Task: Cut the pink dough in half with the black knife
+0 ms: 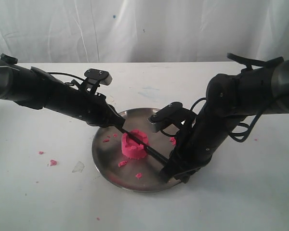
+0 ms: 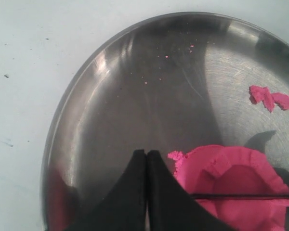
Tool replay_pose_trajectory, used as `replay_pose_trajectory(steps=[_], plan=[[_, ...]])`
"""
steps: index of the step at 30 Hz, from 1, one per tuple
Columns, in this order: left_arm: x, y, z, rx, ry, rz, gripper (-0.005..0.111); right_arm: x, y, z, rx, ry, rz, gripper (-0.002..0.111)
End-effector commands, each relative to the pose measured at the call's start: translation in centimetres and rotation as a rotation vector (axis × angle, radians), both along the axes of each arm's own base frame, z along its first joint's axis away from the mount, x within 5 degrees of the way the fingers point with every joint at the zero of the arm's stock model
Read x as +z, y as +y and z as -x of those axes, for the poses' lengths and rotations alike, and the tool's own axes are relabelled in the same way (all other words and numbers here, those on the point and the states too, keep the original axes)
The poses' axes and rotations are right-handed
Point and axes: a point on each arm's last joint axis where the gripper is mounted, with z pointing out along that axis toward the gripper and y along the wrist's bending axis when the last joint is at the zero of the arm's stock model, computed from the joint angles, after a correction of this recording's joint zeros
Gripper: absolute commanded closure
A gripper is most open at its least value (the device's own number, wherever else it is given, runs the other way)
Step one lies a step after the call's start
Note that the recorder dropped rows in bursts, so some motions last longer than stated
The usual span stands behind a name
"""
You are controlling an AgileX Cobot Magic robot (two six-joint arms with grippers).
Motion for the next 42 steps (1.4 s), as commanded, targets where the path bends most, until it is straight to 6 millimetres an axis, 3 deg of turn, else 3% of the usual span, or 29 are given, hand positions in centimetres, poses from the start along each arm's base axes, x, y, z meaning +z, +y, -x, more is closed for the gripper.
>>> replay_pose_trajectory(steps=[1,25,33,42], plan=[[-0.3,-0.2,0.5,-0.041,0.029,0.012,0.107,0.0,0.2,-0.1,-0.006,-0.021,-0.012,0.108],[-0.3,-0.1,0.4,-0.031,0.022,0.005,0.107,0.0,0.2,-0.1,-0.007,-0.021,-0.013,0.108],[-2.4,-0.2,0.3,-0.037,0.074,-0.002,0.107,0.0,0.2,-0.1,-0.007,-0.021,-0.013,0.108],[-2.6,0.0,0.1,-0.019,0.067,-0.017,0.107,0.0,0.2,-0.1,-0.007,-0.021,-0.013,0.108]])
